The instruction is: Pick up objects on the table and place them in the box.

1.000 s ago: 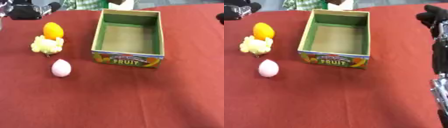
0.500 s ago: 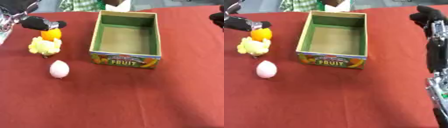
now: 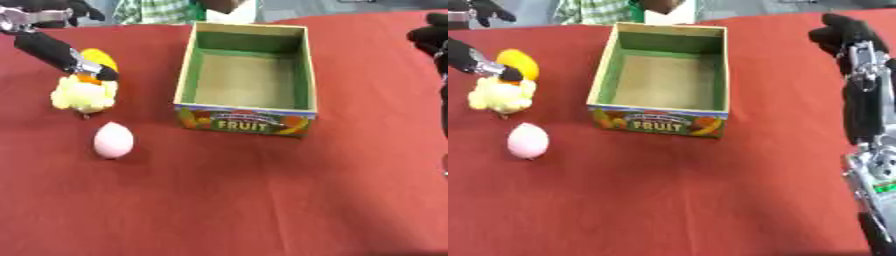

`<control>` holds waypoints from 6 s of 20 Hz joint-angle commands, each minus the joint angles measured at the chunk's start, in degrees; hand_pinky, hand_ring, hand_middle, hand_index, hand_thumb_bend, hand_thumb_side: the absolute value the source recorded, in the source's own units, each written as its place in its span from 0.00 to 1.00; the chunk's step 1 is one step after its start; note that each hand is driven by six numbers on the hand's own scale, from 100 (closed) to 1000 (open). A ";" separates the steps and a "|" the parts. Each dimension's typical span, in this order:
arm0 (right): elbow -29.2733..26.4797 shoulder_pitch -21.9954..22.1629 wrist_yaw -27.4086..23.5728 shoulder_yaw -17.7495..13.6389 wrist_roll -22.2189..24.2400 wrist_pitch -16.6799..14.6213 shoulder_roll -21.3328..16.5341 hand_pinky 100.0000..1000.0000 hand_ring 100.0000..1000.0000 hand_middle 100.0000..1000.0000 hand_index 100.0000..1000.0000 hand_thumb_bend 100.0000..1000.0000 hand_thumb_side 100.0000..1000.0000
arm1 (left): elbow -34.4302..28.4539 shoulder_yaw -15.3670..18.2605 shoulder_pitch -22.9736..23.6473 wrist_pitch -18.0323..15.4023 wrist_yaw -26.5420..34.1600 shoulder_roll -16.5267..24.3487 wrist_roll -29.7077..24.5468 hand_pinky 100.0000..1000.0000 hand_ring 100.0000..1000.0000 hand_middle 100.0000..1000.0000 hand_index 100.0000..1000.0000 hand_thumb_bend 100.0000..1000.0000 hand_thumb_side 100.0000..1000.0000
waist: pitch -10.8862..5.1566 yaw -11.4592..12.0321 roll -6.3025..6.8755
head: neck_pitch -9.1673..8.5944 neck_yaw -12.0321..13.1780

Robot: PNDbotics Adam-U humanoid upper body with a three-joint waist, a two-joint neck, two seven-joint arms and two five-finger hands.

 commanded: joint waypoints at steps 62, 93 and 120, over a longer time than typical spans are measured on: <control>-1.23 -1.04 0.50 -0.05 0.63 0.31 0.36 0.87 0.76 0.60 0.80 0.00 1.00 | 0.28 -12.06 8.35 -3.69 -9.59 1.35 -0.94 0.48 0.69 0.67 0.91 0.32 0.51 | 0.35 -1.17 -0.72 | -1.27 0.67; -1.23 -0.83 0.34 -0.22 0.42 0.49 0.27 0.87 0.76 0.60 0.80 0.00 1.00 | -18.43 -3.69 1.89 11.08 -9.55 0.02 14.15 0.00 0.23 0.22 0.38 0.00 0.26 | -0.23 -0.46 -0.36 | -1.03 -0.70; -1.23 -5.85 -2.80 1.42 -0.02 -3.13 -1.00 0.86 0.78 0.65 0.80 0.00 1.00 | 4.41 -3.68 -12.44 5.43 -25.49 -30.82 29.31 0.03 0.27 0.23 0.37 0.00 0.24 | 0.46 -3.73 -0.59 | -1.52 4.24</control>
